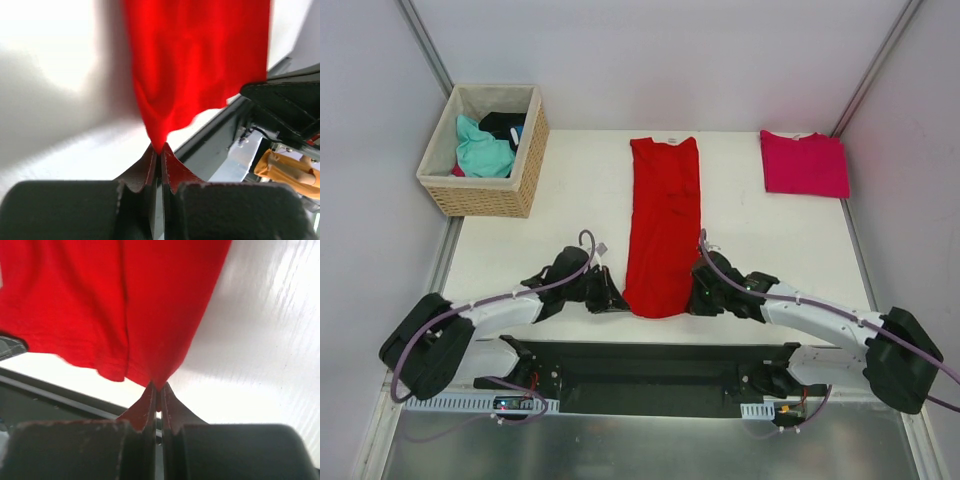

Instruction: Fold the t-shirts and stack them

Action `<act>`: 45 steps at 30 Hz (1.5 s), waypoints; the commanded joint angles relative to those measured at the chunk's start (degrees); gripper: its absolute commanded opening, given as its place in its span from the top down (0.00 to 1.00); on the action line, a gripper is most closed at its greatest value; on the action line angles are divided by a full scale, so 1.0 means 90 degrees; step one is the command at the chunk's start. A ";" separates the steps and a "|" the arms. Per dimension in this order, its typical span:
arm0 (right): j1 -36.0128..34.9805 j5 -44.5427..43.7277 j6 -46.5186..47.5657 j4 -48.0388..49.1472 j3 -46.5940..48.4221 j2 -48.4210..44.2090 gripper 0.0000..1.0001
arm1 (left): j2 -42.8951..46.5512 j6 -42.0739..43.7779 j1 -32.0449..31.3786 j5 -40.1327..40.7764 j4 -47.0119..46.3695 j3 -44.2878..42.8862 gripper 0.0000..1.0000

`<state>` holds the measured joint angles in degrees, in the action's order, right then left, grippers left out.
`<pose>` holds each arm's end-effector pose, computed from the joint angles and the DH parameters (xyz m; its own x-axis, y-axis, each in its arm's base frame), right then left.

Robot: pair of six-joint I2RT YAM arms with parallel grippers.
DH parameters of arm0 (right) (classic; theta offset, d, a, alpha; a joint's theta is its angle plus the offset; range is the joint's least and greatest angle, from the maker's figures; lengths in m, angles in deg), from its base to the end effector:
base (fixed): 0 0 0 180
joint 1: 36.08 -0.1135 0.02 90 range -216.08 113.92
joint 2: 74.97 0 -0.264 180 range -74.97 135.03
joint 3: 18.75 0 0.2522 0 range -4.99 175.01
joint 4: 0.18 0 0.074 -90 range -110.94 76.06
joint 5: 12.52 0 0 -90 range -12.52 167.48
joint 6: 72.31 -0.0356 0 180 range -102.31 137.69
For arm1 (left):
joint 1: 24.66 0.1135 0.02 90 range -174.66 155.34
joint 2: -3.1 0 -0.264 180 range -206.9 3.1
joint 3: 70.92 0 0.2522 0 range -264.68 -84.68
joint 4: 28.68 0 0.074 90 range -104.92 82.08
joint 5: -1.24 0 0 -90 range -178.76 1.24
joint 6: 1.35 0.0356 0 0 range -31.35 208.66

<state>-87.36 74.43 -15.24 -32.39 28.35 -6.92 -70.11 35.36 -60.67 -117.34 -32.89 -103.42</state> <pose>0.1407 0.1724 0.1805 -0.8329 -0.1710 -0.5264 -0.3650 0.8846 0.2902 0.1676 -0.1428 0.1391 -0.9509 -0.1792 -0.2524 0.1088 0.5698 -0.8145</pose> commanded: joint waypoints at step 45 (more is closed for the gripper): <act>0.1831 -0.0814 0.1715 -0.0244 0.2809 0.1813 0.99 | -0.1757 0.1274 0.0524 0.1359 0.2076 -0.4381 1.00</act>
<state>-71.96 65.30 -0.88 -37.03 49.97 8.27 -83.94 45.37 -56.63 -104.53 -12.94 -138.39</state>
